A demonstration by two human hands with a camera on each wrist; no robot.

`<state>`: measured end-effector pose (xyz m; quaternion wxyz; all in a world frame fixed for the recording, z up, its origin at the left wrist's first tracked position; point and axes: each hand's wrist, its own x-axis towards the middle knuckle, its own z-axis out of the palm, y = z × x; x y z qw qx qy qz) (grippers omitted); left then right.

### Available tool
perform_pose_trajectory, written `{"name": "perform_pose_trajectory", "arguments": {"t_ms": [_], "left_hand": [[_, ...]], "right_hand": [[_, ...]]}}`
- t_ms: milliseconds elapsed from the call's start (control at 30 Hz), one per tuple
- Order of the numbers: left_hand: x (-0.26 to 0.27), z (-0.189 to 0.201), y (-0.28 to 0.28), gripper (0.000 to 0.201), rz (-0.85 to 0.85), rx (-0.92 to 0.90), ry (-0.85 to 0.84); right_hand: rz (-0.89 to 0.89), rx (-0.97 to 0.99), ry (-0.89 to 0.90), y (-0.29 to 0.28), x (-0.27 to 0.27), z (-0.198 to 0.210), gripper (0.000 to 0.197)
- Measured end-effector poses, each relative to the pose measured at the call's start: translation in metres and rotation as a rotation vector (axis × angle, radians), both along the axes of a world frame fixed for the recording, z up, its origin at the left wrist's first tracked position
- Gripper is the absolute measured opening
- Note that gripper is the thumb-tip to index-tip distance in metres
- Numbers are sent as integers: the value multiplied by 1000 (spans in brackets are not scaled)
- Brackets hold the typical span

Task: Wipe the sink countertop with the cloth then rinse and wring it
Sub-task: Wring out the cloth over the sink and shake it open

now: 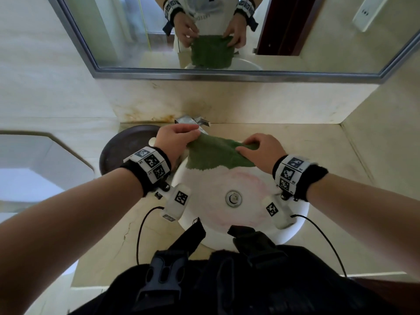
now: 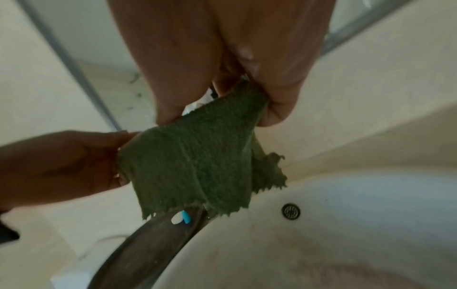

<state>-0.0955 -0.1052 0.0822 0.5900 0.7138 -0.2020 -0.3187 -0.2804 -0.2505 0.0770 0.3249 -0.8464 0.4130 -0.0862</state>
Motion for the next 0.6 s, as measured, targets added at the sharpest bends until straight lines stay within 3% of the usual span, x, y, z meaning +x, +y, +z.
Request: {"name": "perform_pose_trajectory", "arguments": {"t_ms": [100, 200, 367, 533, 600], "left_hand": [[0, 1, -2, 19, 26, 27, -93], [0, 2, -5, 27, 59, 82, -241], [4, 4, -6, 25, -5, 186, -493], [6, 6, -10, 30, -114, 237, -582], [6, 8, -11, 30, -121, 223, -566]], "right_hand": [[157, -18, 158, 0, 1, 6, 56], [253, -98, 244, -2, 2, 10, 38], [198, -137, 241, -15, 2, 9, 18], [143, -86, 191, -24, 3, 12, 33], [147, -105, 192, -27, 4, 15, 29]]}}
